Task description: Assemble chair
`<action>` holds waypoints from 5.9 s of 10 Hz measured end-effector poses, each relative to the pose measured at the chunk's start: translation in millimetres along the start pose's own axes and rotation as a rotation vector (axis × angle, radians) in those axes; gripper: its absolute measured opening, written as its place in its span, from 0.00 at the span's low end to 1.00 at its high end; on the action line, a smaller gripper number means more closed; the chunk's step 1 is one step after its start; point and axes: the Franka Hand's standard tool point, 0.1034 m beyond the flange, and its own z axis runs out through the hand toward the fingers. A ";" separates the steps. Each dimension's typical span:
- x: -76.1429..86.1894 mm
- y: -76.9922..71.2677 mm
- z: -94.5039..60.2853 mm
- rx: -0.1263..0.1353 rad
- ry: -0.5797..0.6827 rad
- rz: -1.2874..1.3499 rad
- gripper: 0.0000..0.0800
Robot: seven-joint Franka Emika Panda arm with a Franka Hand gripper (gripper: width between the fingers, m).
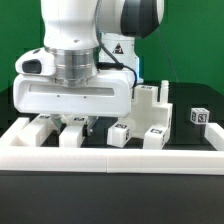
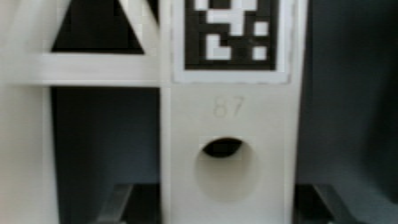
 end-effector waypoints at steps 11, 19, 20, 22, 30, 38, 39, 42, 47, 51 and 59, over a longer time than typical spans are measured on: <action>-5.8 -2.1 -51.1 0.037 -0.006 0.011 0.36; -7.5 -16.2 -78.6 0.052 0.008 0.029 0.36; -10.8 -23.0 -87.1 0.057 0.014 0.039 0.36; -16.6 -39.5 -109.3 0.073 0.015 0.066 0.36; -17.8 -65.3 -127.9 0.082 0.020 0.102 0.36; -18.7 -83.7 -127.4 0.083 0.004 0.416 0.36; -19.1 -88.5 -128.1 0.083 0.005 0.425 0.36; -20.8 -95.2 -126.3 0.080 0.001 0.433 0.36; -15.9 -129.3 -126.8 0.085 0.041 0.332 0.36; -16.7 -129.5 -124.5 0.083 0.037 0.332 0.36; -22.9 -151.0 -118.7 0.081 0.032 0.316 0.36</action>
Offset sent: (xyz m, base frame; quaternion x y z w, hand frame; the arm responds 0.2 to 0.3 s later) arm 0.0000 0.0000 0.0000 0.0000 0.0000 0.0000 1.0000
